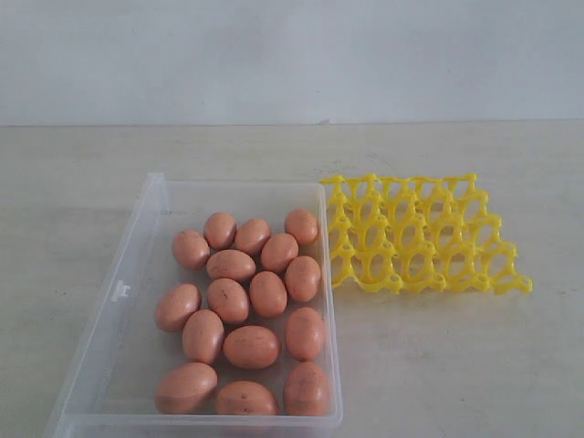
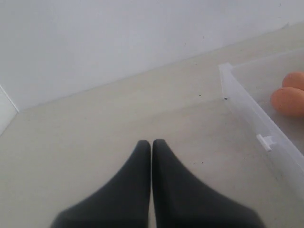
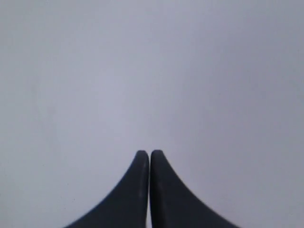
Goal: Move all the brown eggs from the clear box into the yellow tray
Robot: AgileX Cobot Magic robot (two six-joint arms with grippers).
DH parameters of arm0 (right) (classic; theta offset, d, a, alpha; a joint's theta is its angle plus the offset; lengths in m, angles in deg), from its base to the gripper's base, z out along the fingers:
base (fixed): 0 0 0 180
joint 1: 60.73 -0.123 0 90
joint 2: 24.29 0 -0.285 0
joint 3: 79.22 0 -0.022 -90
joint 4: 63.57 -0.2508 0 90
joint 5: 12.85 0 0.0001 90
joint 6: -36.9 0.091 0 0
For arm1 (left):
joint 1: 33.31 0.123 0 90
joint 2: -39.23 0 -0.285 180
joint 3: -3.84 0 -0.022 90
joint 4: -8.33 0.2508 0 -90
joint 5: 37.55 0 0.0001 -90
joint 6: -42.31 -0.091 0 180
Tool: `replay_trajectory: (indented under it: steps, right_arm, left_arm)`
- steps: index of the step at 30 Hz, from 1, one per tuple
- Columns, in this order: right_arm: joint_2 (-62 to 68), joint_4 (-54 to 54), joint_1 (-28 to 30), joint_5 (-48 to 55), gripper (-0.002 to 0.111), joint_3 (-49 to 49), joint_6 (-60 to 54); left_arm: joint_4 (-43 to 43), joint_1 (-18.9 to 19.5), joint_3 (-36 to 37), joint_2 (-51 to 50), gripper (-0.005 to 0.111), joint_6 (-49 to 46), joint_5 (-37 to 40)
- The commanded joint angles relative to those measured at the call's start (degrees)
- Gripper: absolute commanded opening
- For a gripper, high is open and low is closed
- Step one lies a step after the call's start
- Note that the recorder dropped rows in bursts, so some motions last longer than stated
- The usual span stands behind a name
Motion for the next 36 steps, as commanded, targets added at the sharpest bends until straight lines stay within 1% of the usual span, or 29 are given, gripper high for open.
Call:
replay_trajectory:
  steps: [1, 2, 3, 5, 6, 8, 10, 12, 13, 15, 17, 20, 22, 24, 26, 29, 32, 36]
  right_arm:
    - [21.30, 22.94, 0.37, 10.01, 0.001, -15.33, 4.80]
    - [26.24, 27.74, 0.22, 11.86, 0.001, -18.20, 6.35]
    - [33.46, 34.69, -0.45, 15.73, 0.001, -22.69, 8.61]
    - [43.10, 43.52, -2.84, 24.02, 0.001, -29.48, 10.18]
    - [47.82, 46.10, -4.90, 29.86, 0.001, -33.18, 9.54]
    - [55.61, 47.05, -9.86, 41.81, 0.001, -39.68, 5.36]
    - [61.46, 45.15, -14.79, 56.14, 0.001, -45.87, -1.29]
    - [66.96, 39.73, -20.38, 68.49, 0.001, -52.05, -8.96]
    - [68.90, 36.82, -22.43, 72.40, 0.001, -54.85, -12.59]
    - [73.21, 27.21, -27.00, 79.90, 0.001, -59.95, -22.95]
    - [76.89, 16.63, -30.88, 84.40, 0.001, -63.95, -32.44]
    - [81.14, -0.52, -35.57, 88.58, 0.001, -68.97, -48.59]
    - [83.61, -7.64, -38.60, 88.10, 0.001, -71.35, -56.89]
    - [85.51, -10.17, -41.23, 86.28, 0.001, -72.22, -58.19]
    - [87.21, -10.05, -43.96, 86.46, 0.001, -72.22, -58.06]
    - [90.71, -6.15, -47.26, 89.62, 0.003, -72.22, -58.39]
    - [94.48, -0.16, -49.87, 89.78, 0.019, -72.22, -58.65]
    - [99.41, 3.32, -52.01, 88.33, 0.050, -72.22, -58.80]
  left_arm:
    - [0.13, -0.11, 0.17, 0.03, 0.001, 0.20, 1.30]
    - [0.13, -0.11, 0.17, 0.03, 0.001, 0.20, 1.30]
    - [0.13, -0.11, 0.17, 0.03, 0.001, 0.20, 1.30]
    - [0.13, -0.11, 0.17, 0.03, 0.001, 0.20, 1.30]
    - [0.13, -0.11, 0.17, 0.03, 0.001, 0.20, 1.30]
    - [0.13, -0.11, 0.17, 0.03, 0.001, 0.20, 1.15]
    - [0.13, -0.11, 0.17, 0.03, 0.001, 0.20, 1.15]
    - [0.13, -0.11, 0.17, 0.03, 0.001, 0.20, 1.15]
    - [0.13, -0.11, 0.17, 0.03, 0.001, 0.20, 1.15]
    - [0.13, -0.11, 0.17, 0.03, 0.001, 0.20, 1.15]
    - [0.13, -0.11, 0.17, 0.03, 0.001, 0.09, 1.15]
    - [0.13, -0.11, 0.17, 0.03, 0.001, 0.10, 0.98]
    - [0.13, -0.11, 0.17, 0.03, 0.001, 0.10, 0.88]
    - [0.13, -0.11, 0.17, 0.03, 0.001, 0.10, 0.74]
    - [0.13, -0.11, 0.17, 0.03, 0.001, 0.10, 0.61]
    - [0.13, -0.11, 0.17, 0.03, 0.001, 0.10, 0.24]
    - [0.13, -0.11, 0.17, 0.03, 0.001, 0.10, 0.07]
    - [0.13, -0.11, 0.17, 0.03, 0.001, 0.10, 0.07]
